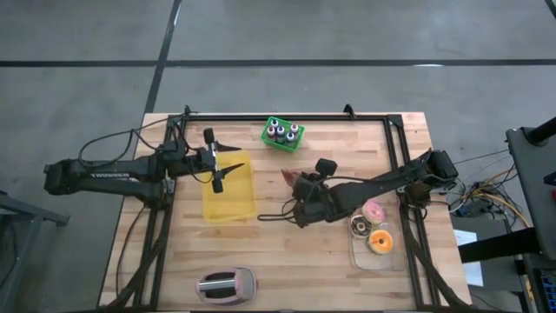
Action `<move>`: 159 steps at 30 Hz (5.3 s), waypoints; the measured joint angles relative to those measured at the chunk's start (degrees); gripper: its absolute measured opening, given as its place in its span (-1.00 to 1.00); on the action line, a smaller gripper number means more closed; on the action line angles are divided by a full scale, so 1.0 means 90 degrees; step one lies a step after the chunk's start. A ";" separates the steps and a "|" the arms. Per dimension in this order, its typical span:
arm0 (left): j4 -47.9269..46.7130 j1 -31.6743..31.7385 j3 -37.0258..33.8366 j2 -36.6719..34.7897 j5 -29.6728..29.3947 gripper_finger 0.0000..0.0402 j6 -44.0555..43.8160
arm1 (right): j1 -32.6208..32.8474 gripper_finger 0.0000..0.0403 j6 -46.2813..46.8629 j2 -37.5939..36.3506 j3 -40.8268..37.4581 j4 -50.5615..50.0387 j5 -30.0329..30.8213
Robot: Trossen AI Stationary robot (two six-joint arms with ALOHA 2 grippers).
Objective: Pick & Place Food Item
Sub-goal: Put the red popcorn bag into the yellow bin
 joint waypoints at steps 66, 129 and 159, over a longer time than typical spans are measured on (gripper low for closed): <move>0.1624 0.1054 0.1275 0.3449 0.3939 -0.10 -0.1463 | -0.0088 -0.97 -0.4514 -0.0461 0.0002 0.4488 0.0354; -0.2562 0.1037 0.0760 -0.0252 0.0923 -0.91 -0.0064 | -0.0168 0.22 -0.2948 -0.1330 -0.0173 0.1894 0.0259; -0.4338 0.1037 0.0488 -0.0843 0.0849 -0.91 -0.3912 | -0.1199 0.22 -0.4384 -0.5990 -0.4927 0.5465 -0.1826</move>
